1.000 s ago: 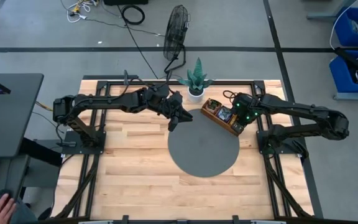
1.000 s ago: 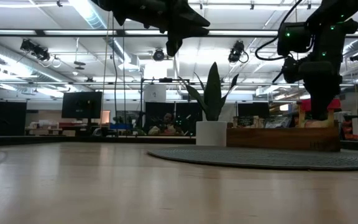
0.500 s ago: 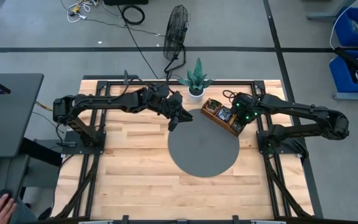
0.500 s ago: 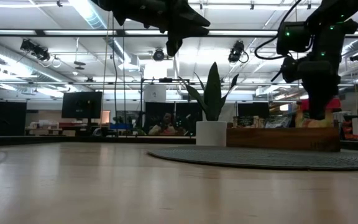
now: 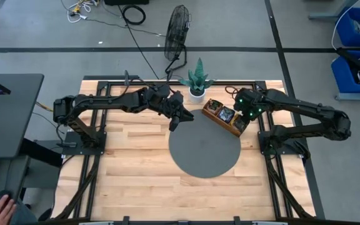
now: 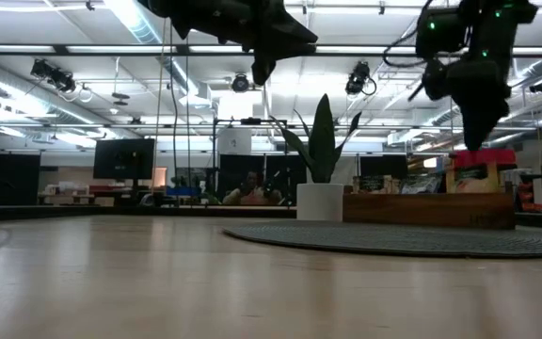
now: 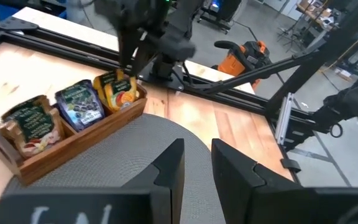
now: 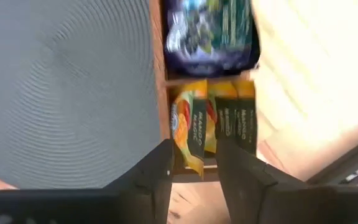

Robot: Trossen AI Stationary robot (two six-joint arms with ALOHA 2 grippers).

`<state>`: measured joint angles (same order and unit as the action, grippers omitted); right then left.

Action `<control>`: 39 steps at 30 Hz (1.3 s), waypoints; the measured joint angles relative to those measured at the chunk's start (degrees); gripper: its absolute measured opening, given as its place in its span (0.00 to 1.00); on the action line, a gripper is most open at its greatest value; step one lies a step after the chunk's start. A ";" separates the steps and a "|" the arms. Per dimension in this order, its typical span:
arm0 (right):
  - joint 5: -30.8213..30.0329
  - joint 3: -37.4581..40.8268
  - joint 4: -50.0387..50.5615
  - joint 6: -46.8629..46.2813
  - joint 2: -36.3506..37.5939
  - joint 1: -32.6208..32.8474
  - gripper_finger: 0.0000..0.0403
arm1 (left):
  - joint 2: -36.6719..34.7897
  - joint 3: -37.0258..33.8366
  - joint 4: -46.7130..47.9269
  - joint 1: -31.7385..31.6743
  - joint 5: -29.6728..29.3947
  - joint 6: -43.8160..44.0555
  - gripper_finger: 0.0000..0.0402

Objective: Pick & Place Tea
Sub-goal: Return to Home Position

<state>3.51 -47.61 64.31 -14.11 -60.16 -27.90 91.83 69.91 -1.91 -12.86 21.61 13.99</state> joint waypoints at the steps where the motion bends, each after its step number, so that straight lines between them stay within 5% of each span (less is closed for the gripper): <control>1: 0.00 -1.38 0.80 0.00 0.00 0.00 0.32 | 0.00 0.00 0.00 -0.18 -0.15 -0.14 0.21; 8: 5.15 -11.53 -5.68 -2.44 1.53 5.22 0.29 | 0.00 0.00 -1.80 -1.47 -2.73 -1.78 0.18; 14: 8.09 -13.86 -17.39 -5.64 2.73 13.97 0.04 | 0.00 0.00 -6.35 -1.71 -3.06 -5.10 0.07; 22: 0.74 -11.96 -17.90 -9.49 2.43 20.59 0.01 | -0.15 -0.84 -13.00 1.27 -1.76 -3.48 0.01; 33: 0.37 -7.55 -21.17 -11.79 2.43 21.00 0.01 | -15.91 -33.90 -53.20 -1.73 -7.50 14.38 0.01; 39: 0.39 -7.28 -25.09 -8.61 2.09 20.98 0.01 | -30.13 -46.74 -57.46 -0.32 -17.01 13.02 0.01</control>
<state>3.89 -54.89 39.22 -22.72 -58.07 -6.92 61.70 23.17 -59.37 -13.18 4.60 27.01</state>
